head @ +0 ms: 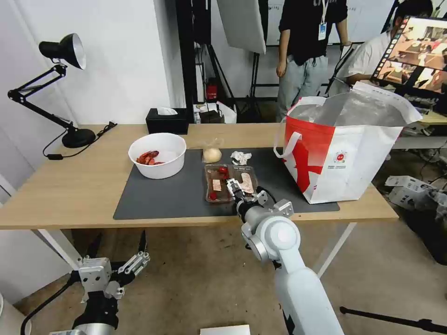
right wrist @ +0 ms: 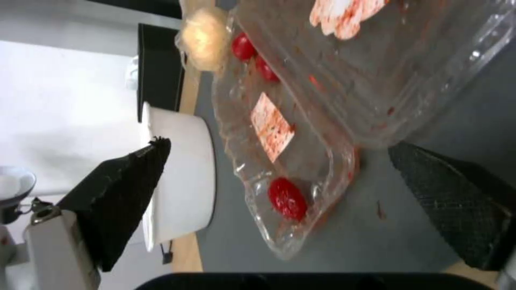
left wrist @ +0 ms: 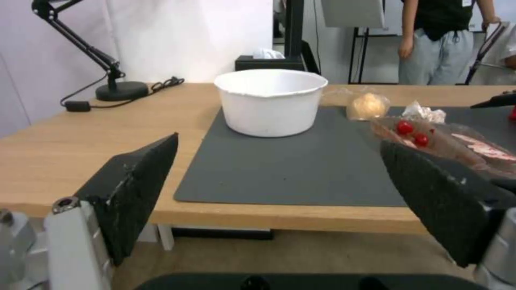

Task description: Pick up the trash from the table and place it into the takeout bag.

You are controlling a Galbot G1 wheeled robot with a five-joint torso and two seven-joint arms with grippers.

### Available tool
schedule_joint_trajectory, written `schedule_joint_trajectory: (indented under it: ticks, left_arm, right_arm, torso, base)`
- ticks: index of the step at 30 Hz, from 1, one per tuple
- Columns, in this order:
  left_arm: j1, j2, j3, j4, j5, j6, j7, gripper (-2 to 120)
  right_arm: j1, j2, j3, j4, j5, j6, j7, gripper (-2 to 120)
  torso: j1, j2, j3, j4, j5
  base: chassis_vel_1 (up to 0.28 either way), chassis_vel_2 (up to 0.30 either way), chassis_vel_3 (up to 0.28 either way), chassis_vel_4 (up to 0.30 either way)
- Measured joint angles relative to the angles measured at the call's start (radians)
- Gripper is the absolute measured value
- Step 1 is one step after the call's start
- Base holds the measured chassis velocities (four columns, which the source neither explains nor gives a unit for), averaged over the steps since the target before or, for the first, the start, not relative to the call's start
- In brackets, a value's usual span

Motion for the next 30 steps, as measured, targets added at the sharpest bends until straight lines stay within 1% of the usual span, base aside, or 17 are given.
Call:
schedule_joint_trajectory:
  ticks: [10,14,17,22,24,25,27,28,29,30]
  left_arm:
    - [-0.012,0.000,0.005,0.000,-0.004,-0.002,0.000,100]
    - [-0.012,0.000,0.005,0.000,-0.004,-0.010,0.000,100]
    - [-0.012,-0.002,0.005,0.000,-0.003,-0.015,0.000,100]
    - [-0.012,-0.004,0.005,0.000,-0.002,-0.018,0.000,100]
    - [-0.012,-0.005,0.005,0.000,-0.002,-0.019,0.000,100]
    - [-0.012,-0.005,0.005,0.000,-0.002,-0.019,0.000,100]
    - [-0.015,-0.009,0.005,0.000,-0.002,-0.019,0.000,100]
    - [-0.016,-0.013,0.006,0.000,-0.002,-0.019,0.000,100]
    - [-0.016,-0.013,0.006,0.000,-0.002,-0.019,0.000,100]
    - [-0.017,-0.016,0.007,0.000,-0.001,-0.020,0.000,100]
  right_arm:
    - [0.008,0.000,0.014,-0.016,0.019,0.034,0.000,100]
    - [0.006,0.000,0.024,-0.024,0.011,0.038,-0.030,100]
    - [0.008,0.000,0.026,-0.038,-0.021,0.042,-0.077,100]
    - [0.020,-0.001,0.022,-0.056,-0.053,0.040,-0.100,100]
    - [0.025,-0.004,0.005,-0.068,-0.120,0.026,-0.131,100]
    - [0.025,-0.004,0.005,-0.068,-0.120,0.026,-0.131,100]
    - [0.029,-0.026,-0.059,-0.092,-0.317,-0.008,-0.235,100]
    - [0.030,-0.036,-0.086,-0.102,-0.387,-0.016,-0.273,100]
    - [0.030,-0.036,-0.086,-0.102,-0.387,-0.016,-0.273,100]
    - [0.030,-0.051,-0.128,-0.112,-0.476,-0.030,-0.320,100]
  torso:
    - [0.000,0.000,0.000,0.0000,0.0000]
    - [0.000,0.000,0.000,0.0000,0.0000]
    - [0.000,0.000,0.000,0.0000,0.0000]
    - [0.000,0.000,0.000,0.0000,0.0000]
    - [0.000,0.000,0.000,0.0000,0.0000]
    - [0.000,0.000,0.000,0.0000,0.0000]
    - [0.000,0.000,0.000,0.0000,0.0000]
    - [0.000,0.000,0.000,-0.0001,0.0000]
    - [0.000,0.000,0.000,-0.0001,0.0000]
    - [0.000,0.000,0.000,0.0000,0.0000]
  base:
    - [0.000,0.000,0.000,0.000]
    - [0.000,0.000,0.000,0.000]
    - [0.000,0.000,0.000,0.000]
    - [0.000,0.000,0.000,0.000]
    - [0.000,0.000,0.000,0.000]
    - [0.000,0.000,0.000,0.000]
    - [0.000,0.000,0.000,0.000]
    - [0.000,0.000,0.000,0.000]
    - [0.000,0.000,0.000,0.000]
    - [0.000,0.000,0.000,0.000]
